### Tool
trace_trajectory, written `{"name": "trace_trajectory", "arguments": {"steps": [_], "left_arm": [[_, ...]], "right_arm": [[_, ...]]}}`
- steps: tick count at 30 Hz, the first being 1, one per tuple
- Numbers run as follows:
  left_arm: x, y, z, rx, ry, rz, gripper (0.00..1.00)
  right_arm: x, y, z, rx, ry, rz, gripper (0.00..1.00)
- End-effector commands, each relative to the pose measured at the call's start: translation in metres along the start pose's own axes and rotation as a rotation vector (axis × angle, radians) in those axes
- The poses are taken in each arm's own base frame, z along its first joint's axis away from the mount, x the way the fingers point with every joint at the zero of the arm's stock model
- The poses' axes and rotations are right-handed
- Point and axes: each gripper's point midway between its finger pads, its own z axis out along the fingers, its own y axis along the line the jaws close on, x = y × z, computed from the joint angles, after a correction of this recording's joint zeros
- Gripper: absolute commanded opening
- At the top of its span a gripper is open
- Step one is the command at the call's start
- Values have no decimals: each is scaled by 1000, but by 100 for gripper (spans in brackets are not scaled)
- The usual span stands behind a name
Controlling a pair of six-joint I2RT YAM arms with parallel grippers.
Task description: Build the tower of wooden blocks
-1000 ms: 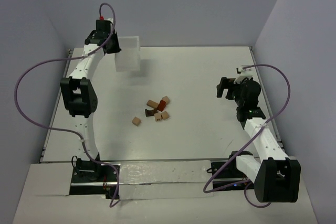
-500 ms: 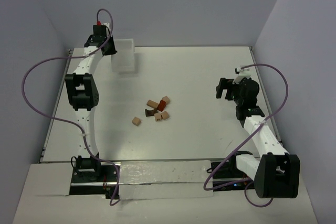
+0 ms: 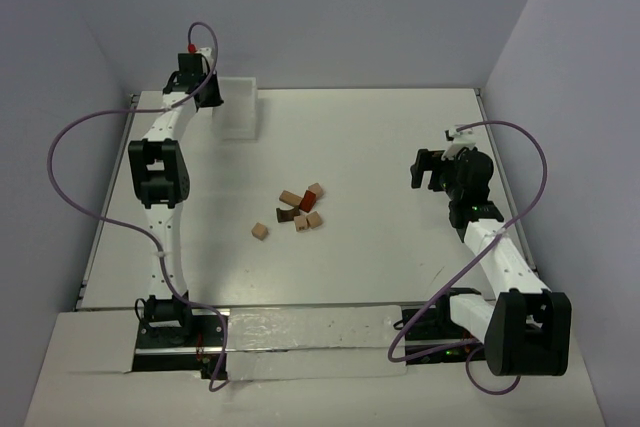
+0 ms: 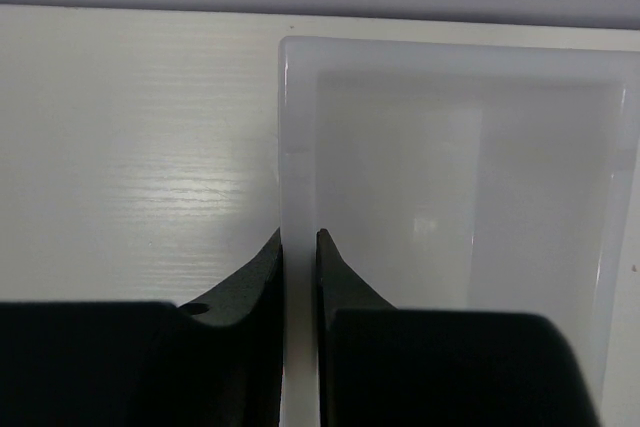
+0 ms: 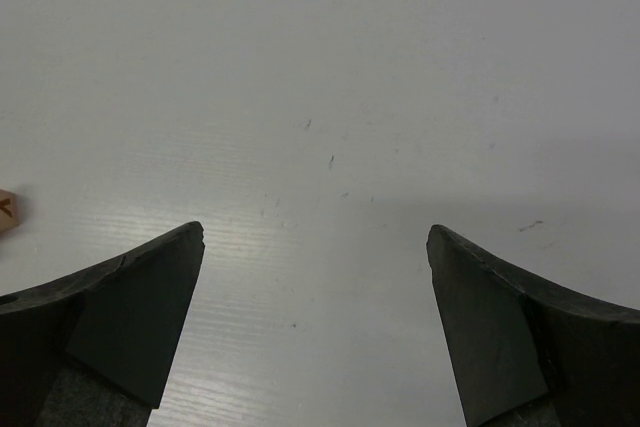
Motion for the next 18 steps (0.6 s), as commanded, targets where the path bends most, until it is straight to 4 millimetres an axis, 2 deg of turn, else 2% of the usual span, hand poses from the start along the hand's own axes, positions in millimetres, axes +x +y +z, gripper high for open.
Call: {"name": "trace_trajectory", "arguments": {"steps": [1, 6, 7, 11, 14, 16, 18], "left_arm": [[-35, 2, -3, 14, -107, 23, 18], [-32, 7, -2, 3, -105, 15, 38], [-32, 8, -2, 2, -105, 13, 39], [-39, 13, -3, 3, -115, -14, 57], [-56, 13, -13, 9, -146, -21, 65], [-89, 6, -40, 32, -214, -22, 73], [-109, -2, -60, 60, -257, -26, 80]], "right_arm": [[-24, 0, 1, -6, -48, -15, 100], [-24, 0, 1, -8, -46, -14, 100], [-24, 0, 1, -9, -46, -13, 100], [-24, 0, 1, -9, -46, -12, 100], [-25, 1, 1, -12, -46, -9, 100], [-28, 3, -2, -18, -56, -8, 100], [-31, 5, -4, -28, -69, -6, 100]]}}
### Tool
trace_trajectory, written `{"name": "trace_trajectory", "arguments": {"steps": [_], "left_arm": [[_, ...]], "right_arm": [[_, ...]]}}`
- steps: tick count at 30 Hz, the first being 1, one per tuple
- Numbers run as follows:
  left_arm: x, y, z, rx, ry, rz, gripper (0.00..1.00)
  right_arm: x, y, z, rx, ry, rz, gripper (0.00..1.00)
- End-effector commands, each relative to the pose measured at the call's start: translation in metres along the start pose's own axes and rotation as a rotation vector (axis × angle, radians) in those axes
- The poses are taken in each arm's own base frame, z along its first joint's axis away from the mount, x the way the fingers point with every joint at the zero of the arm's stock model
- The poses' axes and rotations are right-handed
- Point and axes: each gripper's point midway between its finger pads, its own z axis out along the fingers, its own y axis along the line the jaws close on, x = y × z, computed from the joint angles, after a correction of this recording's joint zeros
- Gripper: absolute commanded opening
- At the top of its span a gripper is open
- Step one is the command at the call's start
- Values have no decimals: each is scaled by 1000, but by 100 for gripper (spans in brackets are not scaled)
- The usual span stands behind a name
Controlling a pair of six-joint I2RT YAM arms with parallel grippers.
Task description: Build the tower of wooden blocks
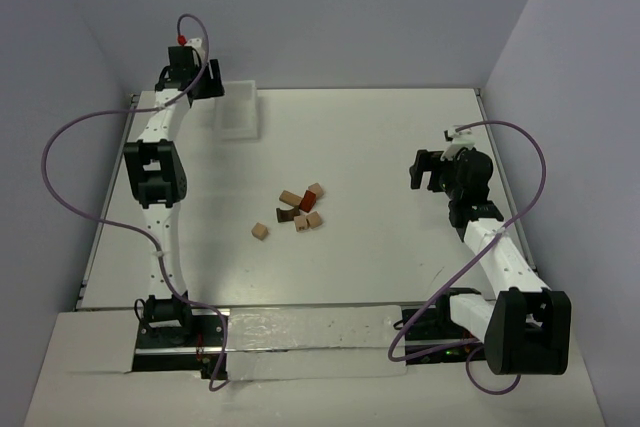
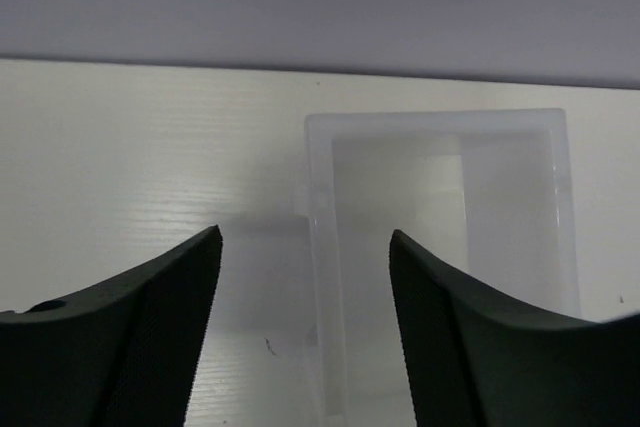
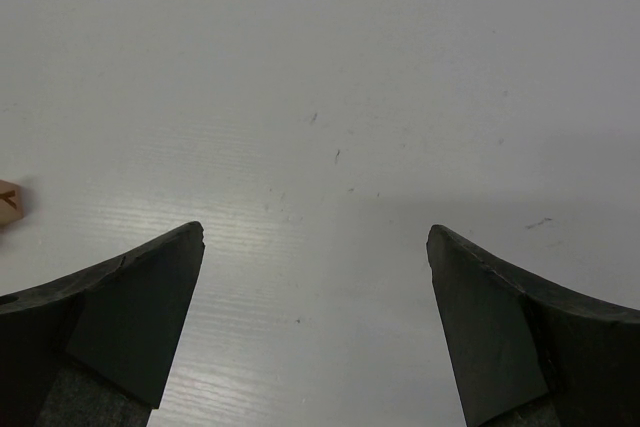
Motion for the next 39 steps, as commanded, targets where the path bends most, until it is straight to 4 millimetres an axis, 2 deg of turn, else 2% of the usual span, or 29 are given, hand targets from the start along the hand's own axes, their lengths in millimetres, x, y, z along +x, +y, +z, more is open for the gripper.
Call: {"name": "trace_trajectory", "arguments": {"steps": [1, 2, 5, 7, 8, 9, 10, 11, 12, 13, 14, 16, 17, 19, 20, 22, 24, 25, 26, 29, 31, 34, 39], "left_arm": [[-101, -23, -66, 81, -223, -6, 83], [-127, -30, -93, 98, -281, -4, 87], [-178, -49, -168, 150, -411, 18, 95], [-186, -55, -196, 165, -446, 26, 97], [-195, -59, -219, 172, -481, 34, 96], [-190, -58, -224, 167, -468, 32, 95], [-192, -60, -237, 171, -478, 38, 93], [-172, -61, -238, 183, -414, 42, 89], [-176, -66, -250, 204, -430, 51, 88], [-155, -68, -253, 222, -376, 75, 85], [-141, -81, -258, 301, -347, 123, 76], [-96, -93, -270, 398, -293, 190, 82], [-83, -97, -275, 433, -290, 232, 88], [-40, -114, -290, 526, -235, 320, 89], [-25, -121, -294, 562, -215, 383, 89], [23, -136, -298, 638, -131, 432, 89], [60, -151, -304, 693, -83, 488, 88], [65, -158, -311, 712, -91, 522, 88], [80, -164, -312, 726, -72, 549, 87], [131, -190, -309, 707, -11, 729, 80], [167, -208, -312, 757, 55, 834, 78], [201, -224, -319, 874, 153, 931, 74], [219, -240, -314, 900, 196, 959, 72]], "right_arm": [[-37, 4, -6, -20, -90, -10, 100], [-40, 6, -8, -28, -100, -11, 100], [-45, 11, -12, -48, -112, -14, 100], [-52, 16, -18, -69, -129, -20, 100], [-55, 17, -20, -75, -138, -25, 100], [-57, 19, -21, -81, -141, -30, 100], [-58, 20, -22, -86, -144, -35, 100], [-61, 24, -25, -99, -147, -50, 100], [-63, 25, -26, -99, -151, -52, 100], [-62, 30, -27, -116, -148, -68, 100], [-64, 34, -28, -127, -148, -78, 100], [-62, 50, -30, -173, -136, -116, 100], [-62, 54, -31, -188, -135, -124, 100], [-59, 62, -32, -223, -132, -143, 100], [-56, 66, -32, -243, -128, -146, 100], [-49, 71, -33, -274, -116, -156, 100], [-41, 73, -32, -293, -103, -160, 100], [-38, 74, -32, -298, -98, -160, 100], [-37, 74, -31, -300, -94, -161, 100], [-32, 76, -31, -319, -83, -167, 100], [-29, 78, -30, -333, -72, -170, 100], [-29, 79, -29, -336, -69, -175, 100], [-25, 79, -29, -344, -62, -184, 100]]}}
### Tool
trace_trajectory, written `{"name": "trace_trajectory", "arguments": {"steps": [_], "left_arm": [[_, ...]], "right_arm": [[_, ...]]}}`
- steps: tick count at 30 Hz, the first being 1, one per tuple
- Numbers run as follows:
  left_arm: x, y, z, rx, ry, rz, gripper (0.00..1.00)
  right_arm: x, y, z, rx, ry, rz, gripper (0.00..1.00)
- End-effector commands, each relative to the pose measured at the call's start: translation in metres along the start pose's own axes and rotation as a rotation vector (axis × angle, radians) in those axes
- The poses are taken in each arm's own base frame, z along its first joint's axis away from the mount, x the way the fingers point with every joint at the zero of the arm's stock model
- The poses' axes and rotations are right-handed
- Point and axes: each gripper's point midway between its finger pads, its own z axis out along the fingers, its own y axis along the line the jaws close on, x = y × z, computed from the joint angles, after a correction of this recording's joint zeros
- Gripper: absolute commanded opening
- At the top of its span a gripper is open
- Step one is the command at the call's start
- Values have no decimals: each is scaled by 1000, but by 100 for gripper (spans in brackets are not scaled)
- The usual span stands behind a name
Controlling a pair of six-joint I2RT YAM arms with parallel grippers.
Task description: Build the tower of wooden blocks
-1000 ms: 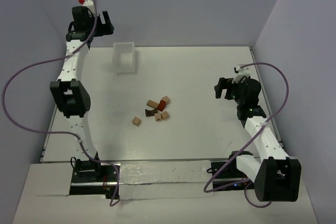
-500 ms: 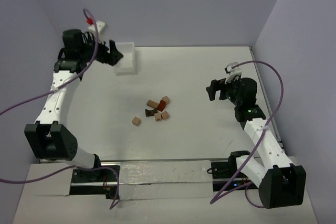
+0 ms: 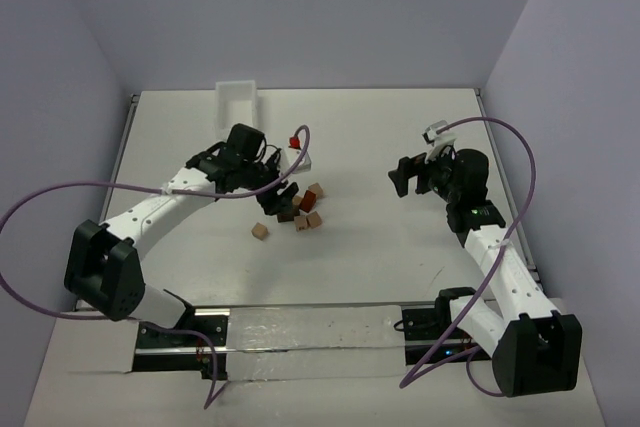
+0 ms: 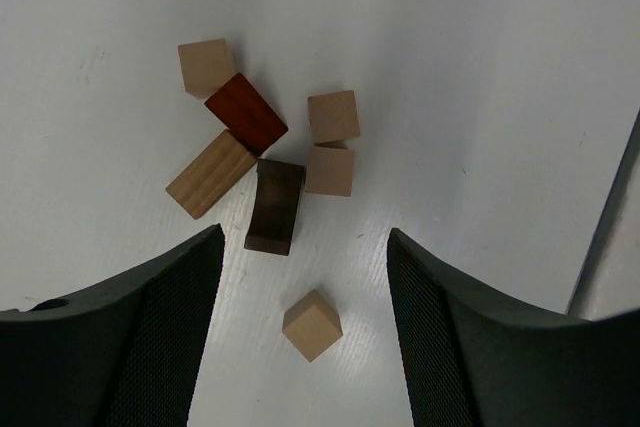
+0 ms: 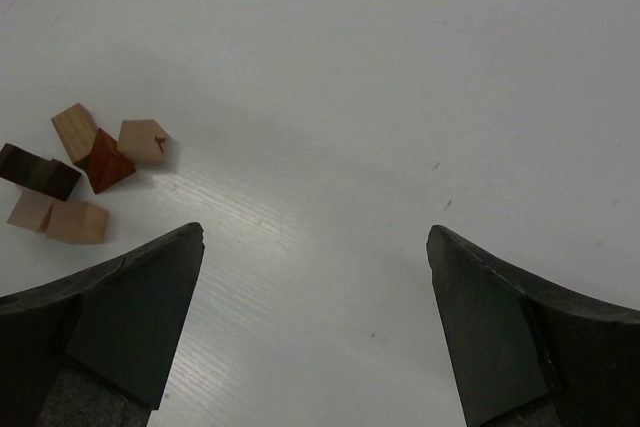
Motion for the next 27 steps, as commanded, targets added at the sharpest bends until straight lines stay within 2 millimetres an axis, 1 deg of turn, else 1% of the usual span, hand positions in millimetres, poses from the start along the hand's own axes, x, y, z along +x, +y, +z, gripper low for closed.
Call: {"name": "trace_trajectory", "arguments": {"steps": [1, 3, 4, 5, 7, 10, 13, 15, 17, 18, 21, 24, 25, 26, 27], "left_arm": [[-3, 3, 12, -14, 26, 82, 71], [-5, -5, 22, -32, 38, 115, 71], [-3, -2, 27, -73, 51, 128, 71], [-3, -6, 32, -78, 57, 140, 70], [4, -11, 45, -83, 108, 151, 69], [11, -16, 57, -55, 164, 124, 67], [17, -15, 70, -41, 205, 98, 66], [19, -14, 75, -37, 228, 103, 64], [18, -13, 74, -37, 223, 139, 64], [20, -17, 73, -17, 217, 169, 65], [5, -21, 58, -12, 140, 241, 68], [-10, -21, 40, -20, 62, 214, 71], [-16, -18, 32, -33, 30, 188, 73], [-24, -11, 20, -66, -8, 159, 75], [-27, -7, 12, -88, -30, 143, 75]], "right_arm": [[1, 6, 1, -33, -1, -24, 100], [1, 5, 1, -33, 0, -24, 100], [1, 5, 2, -32, 1, -23, 100], [0, 5, 2, -32, 1, -24, 100], [1, 4, 3, -32, 5, -22, 100], [2, 4, 3, -28, 6, -21, 100], [2, 3, 3, -25, 8, -22, 100], [3, 3, 4, -23, 10, -22, 100], [3, 3, 4, -26, 9, -23, 100], [3, 3, 4, -28, 12, -22, 100], [9, 8, 4, -49, 34, -1, 100], [9, 17, 9, -36, 40, 45, 100], [8, 23, 12, -29, 49, 52, 100], [9, 36, 15, -36, 67, 40, 100], [15, 48, 18, -57, 95, 34, 100]]}}
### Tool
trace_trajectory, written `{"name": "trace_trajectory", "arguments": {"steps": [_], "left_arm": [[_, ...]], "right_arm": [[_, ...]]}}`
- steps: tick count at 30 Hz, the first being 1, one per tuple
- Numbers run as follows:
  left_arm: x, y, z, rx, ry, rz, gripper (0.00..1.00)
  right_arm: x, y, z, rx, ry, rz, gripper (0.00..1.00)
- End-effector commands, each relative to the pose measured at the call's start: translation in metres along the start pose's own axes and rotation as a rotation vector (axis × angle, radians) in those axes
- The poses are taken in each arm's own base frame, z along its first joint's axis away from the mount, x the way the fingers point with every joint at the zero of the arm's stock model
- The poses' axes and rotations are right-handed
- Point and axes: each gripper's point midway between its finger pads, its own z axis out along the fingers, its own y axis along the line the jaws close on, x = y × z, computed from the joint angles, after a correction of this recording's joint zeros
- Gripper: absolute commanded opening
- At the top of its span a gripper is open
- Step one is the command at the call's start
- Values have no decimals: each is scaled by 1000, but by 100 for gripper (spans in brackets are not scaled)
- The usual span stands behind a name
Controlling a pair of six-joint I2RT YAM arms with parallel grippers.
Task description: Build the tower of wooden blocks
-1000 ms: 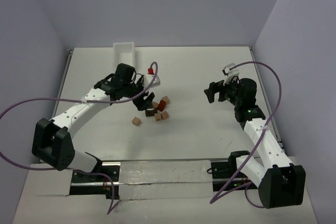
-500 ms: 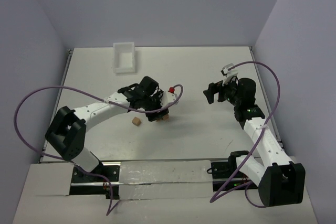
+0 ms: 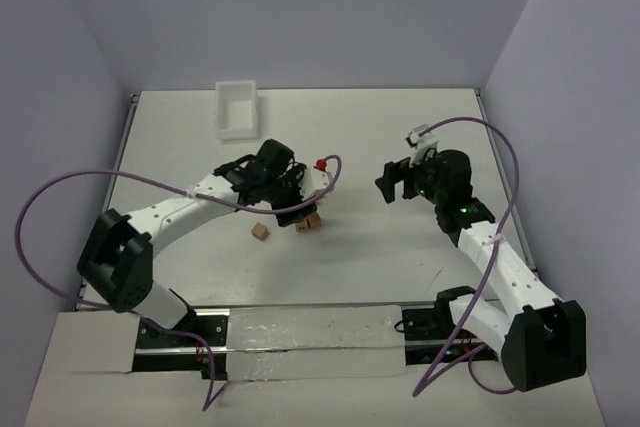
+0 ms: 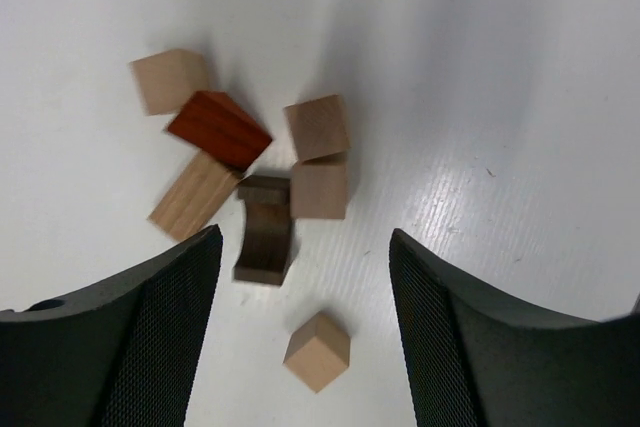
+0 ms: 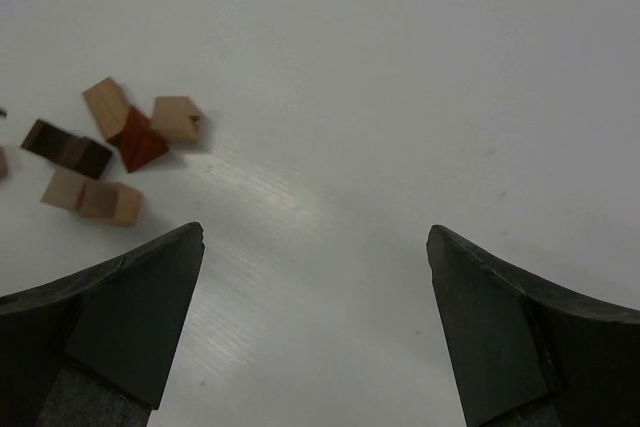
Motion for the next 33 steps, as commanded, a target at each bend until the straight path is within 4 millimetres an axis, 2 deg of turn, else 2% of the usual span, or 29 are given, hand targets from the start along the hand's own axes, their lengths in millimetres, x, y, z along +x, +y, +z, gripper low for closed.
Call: {"name": "trace_trajectory", "arguments": {"steps": [1, 2, 4, 5, 7, 9, 12, 16, 18, 19, 21, 27, 33], "left_arm": [[-37, 29, -55, -118, -219, -70, 76], [-40, 39, -74, -174, -263, -99, 77], [-44, 49, -93, -235, -325, -177, 78], [-45, 58, -113, -285, -364, -230, 79], [-45, 69, -135, -346, -403, -306, 79], [-42, 75, -147, -381, -420, -361, 79], [-36, 88, -167, -466, -455, -461, 80], [-23, 102, -185, -560, -473, -565, 82], [-18, 105, -190, -585, -476, -589, 82], [-13, 108, -194, -602, -478, -609, 82], [-7, 111, -199, -622, -481, -631, 82], [3, 110, -196, -636, -468, -648, 82], [5, 111, -192, -632, -465, -649, 82]], "right_arm": [[2, 37, 14, -5, 65, 6, 100], [7, 47, 15, -12, 95, -1, 100], [7, 74, 19, -38, 135, 16, 100], [8, 85, 20, -45, 176, 28, 100], [24, 114, 26, -49, 279, 54, 100], [34, 116, 31, 74, 335, 105, 100], [56, 135, 36, 162, 439, 109, 100], [60, 160, 48, 156, 501, 181, 100], [66, 170, 51, 149, 535, 192, 100], [80, 178, 54, 147, 591, 199, 100], [89, 186, 56, 140, 636, 201, 100], [107, 202, 67, 126, 708, 202, 100], [99, 212, 76, 106, 695, 197, 100]]}}
